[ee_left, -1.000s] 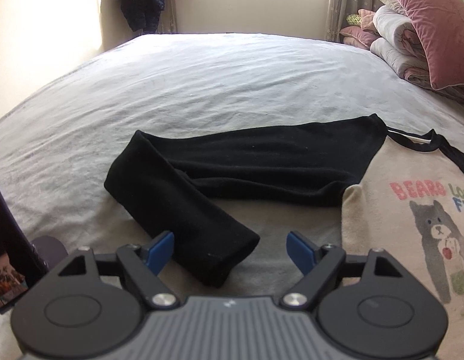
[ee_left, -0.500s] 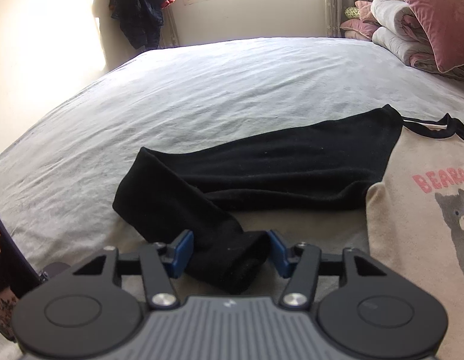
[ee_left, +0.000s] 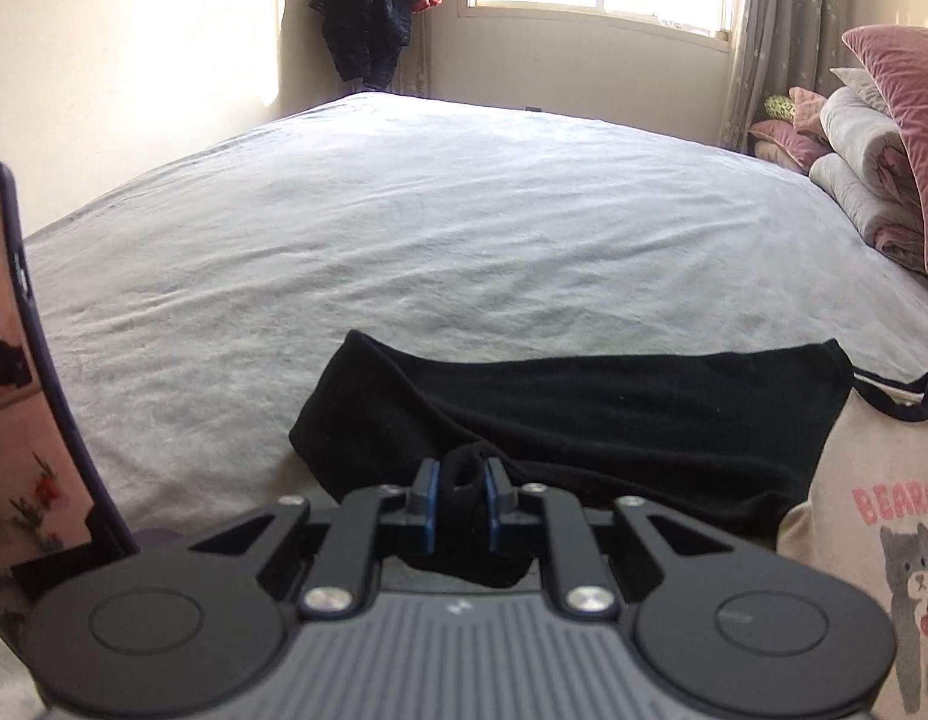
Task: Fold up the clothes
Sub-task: 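Grasp the black sleeve with the left gripper while the right gripper grasps it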
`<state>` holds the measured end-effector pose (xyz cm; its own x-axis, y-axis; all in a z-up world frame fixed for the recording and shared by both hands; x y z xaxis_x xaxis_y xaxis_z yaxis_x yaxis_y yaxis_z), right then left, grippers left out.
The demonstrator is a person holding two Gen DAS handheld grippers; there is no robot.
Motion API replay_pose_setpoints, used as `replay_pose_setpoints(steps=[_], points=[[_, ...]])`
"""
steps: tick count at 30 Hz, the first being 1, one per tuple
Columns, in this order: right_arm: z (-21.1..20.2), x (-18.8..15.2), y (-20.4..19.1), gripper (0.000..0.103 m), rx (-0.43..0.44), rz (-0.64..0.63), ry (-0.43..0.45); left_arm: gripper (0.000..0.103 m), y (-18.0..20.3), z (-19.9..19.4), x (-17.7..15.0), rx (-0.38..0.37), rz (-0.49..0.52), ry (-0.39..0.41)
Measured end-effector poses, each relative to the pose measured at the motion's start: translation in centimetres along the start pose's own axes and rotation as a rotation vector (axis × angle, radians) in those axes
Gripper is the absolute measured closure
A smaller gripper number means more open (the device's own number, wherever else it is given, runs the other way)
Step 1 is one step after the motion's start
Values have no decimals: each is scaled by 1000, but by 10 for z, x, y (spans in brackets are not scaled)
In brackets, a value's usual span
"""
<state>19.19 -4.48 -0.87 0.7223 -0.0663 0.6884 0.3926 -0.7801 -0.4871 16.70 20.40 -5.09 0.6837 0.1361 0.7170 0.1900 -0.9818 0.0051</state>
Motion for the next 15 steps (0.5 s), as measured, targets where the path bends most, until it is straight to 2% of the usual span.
replay_pose_setpoints(steps=[7,11,15], points=[[54,5,-1,33,44,-4,-18,89,-19,-18,24,25,-52,134],[87,-5,-14,48,109,-29,-95,89,-33,-21,32,73,-92,209],[112,-14,-29,56,134,-71,-162,89,-43,-25,36,132,-116,257]])
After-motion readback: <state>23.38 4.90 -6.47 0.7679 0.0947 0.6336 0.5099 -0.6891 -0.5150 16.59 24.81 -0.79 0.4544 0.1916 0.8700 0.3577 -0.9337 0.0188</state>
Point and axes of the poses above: each gripper's, at about its wrist camera, not at the fingertips, and z roughly the way its jaws point, y to its right, x to its top, the point moved 4 cm from there along z, roughly the way its jaws point, and after that the axes turned 6 degrees about -y, right-handed, at the moved point
